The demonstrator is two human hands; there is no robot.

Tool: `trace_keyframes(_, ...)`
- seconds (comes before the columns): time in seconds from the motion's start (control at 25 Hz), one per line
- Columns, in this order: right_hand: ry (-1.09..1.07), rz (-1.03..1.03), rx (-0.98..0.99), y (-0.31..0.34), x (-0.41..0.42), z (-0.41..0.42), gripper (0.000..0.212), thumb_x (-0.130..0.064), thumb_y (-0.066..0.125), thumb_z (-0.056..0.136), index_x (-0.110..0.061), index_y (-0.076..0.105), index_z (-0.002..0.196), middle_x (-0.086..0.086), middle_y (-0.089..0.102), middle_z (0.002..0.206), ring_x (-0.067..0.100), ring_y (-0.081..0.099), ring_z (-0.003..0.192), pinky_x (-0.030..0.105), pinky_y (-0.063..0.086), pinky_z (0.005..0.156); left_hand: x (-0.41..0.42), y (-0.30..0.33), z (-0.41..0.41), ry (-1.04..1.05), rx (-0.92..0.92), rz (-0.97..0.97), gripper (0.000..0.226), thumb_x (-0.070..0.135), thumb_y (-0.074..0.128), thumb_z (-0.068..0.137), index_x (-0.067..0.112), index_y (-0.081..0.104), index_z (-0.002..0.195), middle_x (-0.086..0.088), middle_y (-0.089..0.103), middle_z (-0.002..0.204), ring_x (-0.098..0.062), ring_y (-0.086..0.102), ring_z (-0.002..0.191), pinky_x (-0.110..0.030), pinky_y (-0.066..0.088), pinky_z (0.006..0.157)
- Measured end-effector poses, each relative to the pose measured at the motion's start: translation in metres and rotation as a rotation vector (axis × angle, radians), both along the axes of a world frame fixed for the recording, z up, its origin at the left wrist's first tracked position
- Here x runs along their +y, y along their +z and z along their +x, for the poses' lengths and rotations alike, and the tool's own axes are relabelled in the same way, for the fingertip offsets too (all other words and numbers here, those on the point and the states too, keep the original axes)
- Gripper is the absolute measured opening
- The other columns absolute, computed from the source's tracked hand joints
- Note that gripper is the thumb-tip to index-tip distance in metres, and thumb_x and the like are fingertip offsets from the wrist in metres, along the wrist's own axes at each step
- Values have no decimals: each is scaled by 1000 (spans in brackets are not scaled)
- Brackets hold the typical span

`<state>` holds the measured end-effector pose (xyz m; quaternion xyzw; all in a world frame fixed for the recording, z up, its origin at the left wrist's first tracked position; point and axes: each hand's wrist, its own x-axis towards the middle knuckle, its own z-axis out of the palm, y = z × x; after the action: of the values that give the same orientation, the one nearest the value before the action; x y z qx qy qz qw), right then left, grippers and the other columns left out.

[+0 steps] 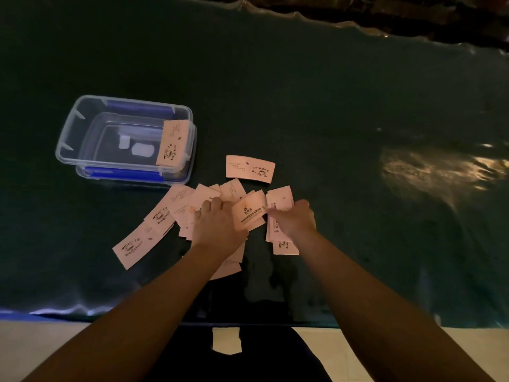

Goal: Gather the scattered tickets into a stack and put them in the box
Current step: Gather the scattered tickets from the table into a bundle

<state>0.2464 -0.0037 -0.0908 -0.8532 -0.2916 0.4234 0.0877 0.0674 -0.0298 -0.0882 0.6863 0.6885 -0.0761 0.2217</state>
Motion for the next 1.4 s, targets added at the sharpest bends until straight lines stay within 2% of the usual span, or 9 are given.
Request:
trace_keyframes(0.08, 75, -37, -106, -4, 1, -7, 109, -45, 96, 72, -13, 34, 156, 16, 49, 153, 38, 52, 139, 55, 56, 101, 1, 0, -3, 6, -23, -12, 78, 60, 70, 84, 21, 45, 146, -6, 47, 147, -28, 43, 133, -50, 36, 114)
trace_keyframes(0.16, 115, -60, -128, -7, 3, -10, 112, -42, 98, 70, -14, 32, 157, 16, 46, 156, 39, 46, 143, 57, 54, 104, 2, 1, -6, -5, -35, -19, 76, 57, 71, 85, 21, 45, 147, -6, 47, 147, -28, 42, 134, -50, 35, 114)
trace_keyframes(0.32, 102, -37, -10, -4, 7, -2, 79, -40, 87, 86, -16, 45, 148, 14, 52, 146, 34, 64, 121, 35, 52, 63, 8, 4, -13, -34, -71, -39, 74, 52, 71, 86, 22, 44, 149, -5, 47, 147, -26, 43, 133, -48, 35, 114)
trace_keyframes(0.44, 98, 34, 106, -2, 11, 13, 48, -35, 74, 98, -16, 56, 139, 9, 67, 134, 26, 69, 107, 33, 49, 66, 12, 4, -17, -35, -138, -47, 72, 44, 74, 87, 22, 45, 149, -4, 48, 147, -24, 44, 131, -45, 40, 111)
trace_keyframes(0.6, 277, 113, 151, 14, 15, 28, 41, -33, 66, 104, -19, 57, 141, -6, 62, 117, 7, 57, 86, 25, 38, 61, 16, 3, -19, -46, -241, -80, 76, 32, 78, 85, 22, 42, 151, -3, 48, 149, -23, 42, 135, -43, 39, 113)
trace_keyframes(0.84, 664, 66, 266, 21, 19, 22, 36, -28, 65, 105, -17, 61, 139, 0, 64, 122, 27, 62, 120, 36, 47, 83, 16, 0, -22, 0, -389, -101, 85, 19, 82, 82, 27, 36, 153, -1, 46, 152, -22, 45, 137, -45, 42, 115)
trace_keyframes(1.04, 941, 18, 23, 14, 16, 13, 41, -41, 69, 100, -20, 60, 133, 2, 53, 133, 28, 40, 135, 52, 38, 110, 13, -3, -22, 26, -470, -38, 83, 15, 78, 87, 23, 32, 155, -4, 39, 158, -24, 42, 142, -41, 36, 116)
trace_keyframes(1.16, 873, 80, 62, 11, 4, 13, 42, -39, 74, 95, -33, 54, 131, -14, 49, 108, 20, 43, 117, 48, 39, 104, 11, -4, -20, 152, -546, -46, 79, 11, 75, 88, 30, 35, 152, 0, 38, 158, -22, 47, 139, -42, 42, 112)
trace_keyframes(1.4, 632, 95, 226, 5, -13, 26, 30, -30, 70, 101, -19, 61, 128, 2, 65, 121, 26, 66, 113, 34, 49, 79, 10, -5, -23, 149, -404, -2, 58, 19, 72, 90, 24, 50, 144, -1, 52, 146, -19, 51, 130, -38, 42, 109)
